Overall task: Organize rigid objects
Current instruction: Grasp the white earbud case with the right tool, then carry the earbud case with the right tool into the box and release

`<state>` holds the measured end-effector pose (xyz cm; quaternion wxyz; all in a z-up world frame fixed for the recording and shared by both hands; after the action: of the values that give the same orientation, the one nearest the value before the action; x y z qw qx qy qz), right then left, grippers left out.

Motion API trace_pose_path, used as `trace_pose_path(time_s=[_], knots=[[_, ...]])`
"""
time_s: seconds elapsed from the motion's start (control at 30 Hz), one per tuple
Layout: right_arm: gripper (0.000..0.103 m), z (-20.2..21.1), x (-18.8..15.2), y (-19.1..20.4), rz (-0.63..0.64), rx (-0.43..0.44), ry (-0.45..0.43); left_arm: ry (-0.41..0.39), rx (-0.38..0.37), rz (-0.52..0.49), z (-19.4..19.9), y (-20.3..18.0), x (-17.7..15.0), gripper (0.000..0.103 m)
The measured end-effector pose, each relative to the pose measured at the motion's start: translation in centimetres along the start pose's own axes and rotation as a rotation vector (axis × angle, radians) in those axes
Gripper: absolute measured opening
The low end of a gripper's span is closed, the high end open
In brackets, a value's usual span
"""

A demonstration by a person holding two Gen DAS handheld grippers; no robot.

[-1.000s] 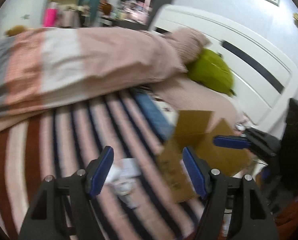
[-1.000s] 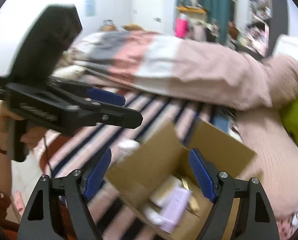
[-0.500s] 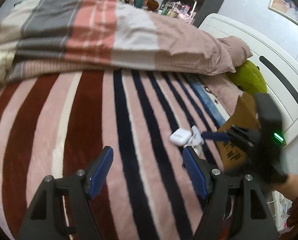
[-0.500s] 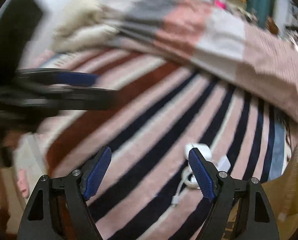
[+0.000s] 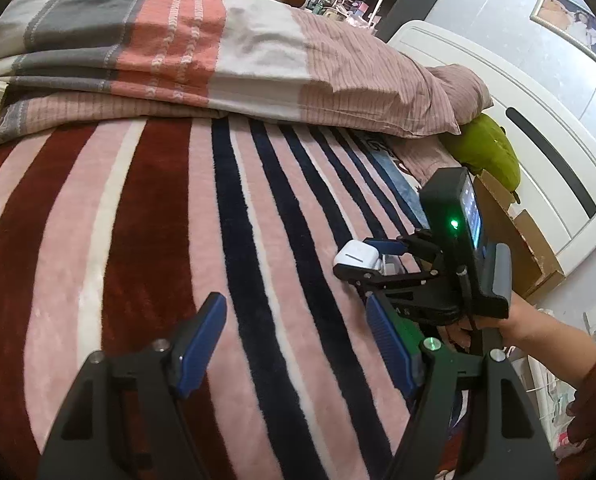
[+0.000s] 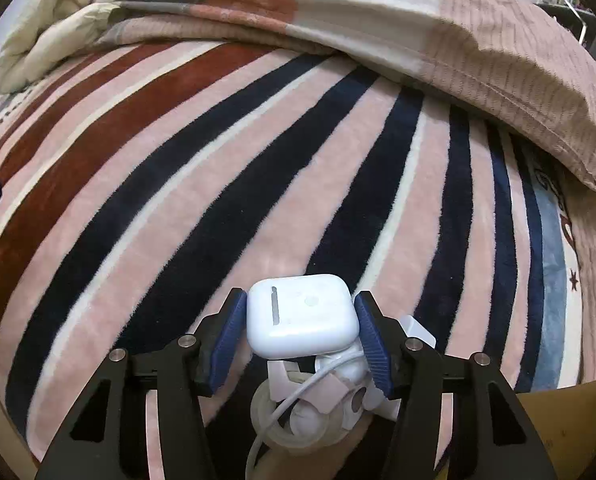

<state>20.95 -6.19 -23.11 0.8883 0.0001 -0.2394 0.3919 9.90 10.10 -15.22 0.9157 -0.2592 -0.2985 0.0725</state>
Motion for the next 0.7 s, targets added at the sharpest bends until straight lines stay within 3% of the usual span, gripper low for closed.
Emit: trace_pose_path(time_s=[0.1,0.27,0.43,0.7], knots=[[0.051,0.8,0.1,0.7,0.019,0.051,-0.031,0.001,-0.001,0.0,0.1,-0.1,0.1,0.069],[0.051,2.5,-0.1,3.5,0.081,0.24,-0.092,0.005,0.008,-0.002,0.1,-0.2,-0.1,0.069],[0.051,3.3,-0.8,6.3,0.162,0.274,-0.136,0.039,-0.001,-0.007,-0.2,-0.3,-0.6,0.069],[0.051,9.9,0.1,7.6,0.208,0.28,-0.301,0.075,-0.148,-0.053,0.2,-4.5,-0.1,0.069]])
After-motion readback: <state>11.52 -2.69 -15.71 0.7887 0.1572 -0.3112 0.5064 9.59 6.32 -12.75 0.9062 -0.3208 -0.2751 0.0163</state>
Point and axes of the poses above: each gripper's, at about its wrist camera, not at the fingertips, and z roughly against the way its jaws point, y to its left, x to its top, the point moved 3 cm from there along -z, roughly the way its jaws point, and after that the axes turned 11 degrees about z, right-handed, at the moved point
